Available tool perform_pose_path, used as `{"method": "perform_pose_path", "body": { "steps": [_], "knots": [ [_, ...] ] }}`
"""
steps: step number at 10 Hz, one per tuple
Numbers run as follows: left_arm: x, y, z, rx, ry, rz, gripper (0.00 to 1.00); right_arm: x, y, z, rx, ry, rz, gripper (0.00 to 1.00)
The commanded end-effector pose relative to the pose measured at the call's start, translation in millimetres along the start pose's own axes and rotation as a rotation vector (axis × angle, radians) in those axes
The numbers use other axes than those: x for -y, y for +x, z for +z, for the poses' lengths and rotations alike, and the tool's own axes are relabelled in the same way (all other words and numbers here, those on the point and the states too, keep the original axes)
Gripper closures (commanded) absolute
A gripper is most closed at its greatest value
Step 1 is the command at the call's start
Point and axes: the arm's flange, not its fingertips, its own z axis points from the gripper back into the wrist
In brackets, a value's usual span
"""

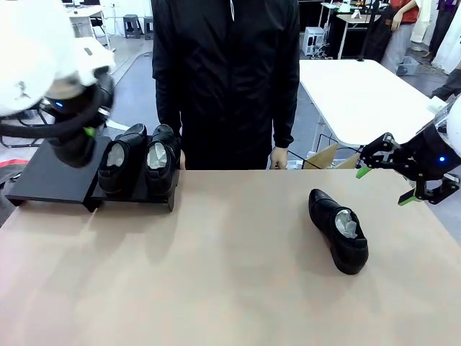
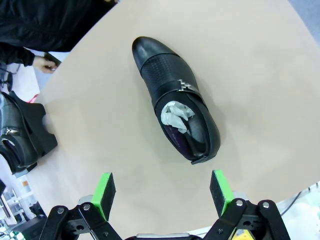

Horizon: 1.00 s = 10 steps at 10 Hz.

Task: Organize the shoes by placing them on the stand.
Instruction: Place the Shoe from the middle of the table onto the Shoes Stand.

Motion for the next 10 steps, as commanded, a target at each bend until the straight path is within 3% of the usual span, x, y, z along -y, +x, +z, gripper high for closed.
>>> {"method": "perform_pose_path", "body": {
  "steps": [1,2,4,5,10],
  "knots": [
    [-36.0,13.8,-5.3,0.048,0.101,0.032,1.0,0.3,1.2,0.7,-0.004,0.008,0.01,0.0],
    [-52.0,17.4,-15.1,0.046,0.131,0.011,1.0,0.3,1.2,0.7,-0.004,0.008,0.01,0.0],
    [-71.2,22.6,-55.4,0.003,0.073,-0.043,1.0,0.3,1.2,0.7,-0.004,0.008,0.01,0.0],
    [-80.5,23.2,-76.6,-0.015,0.119,-0.038,1.0,0.3,1.2,0.7,-0.004,0.008,0.01,0.0],
    [-96.7,7.3,-137.8,-0.086,0.152,-0.04,1.0,0.3,1.2,0.7,-0.004,0.008,0.01,0.0]
  ]
}}
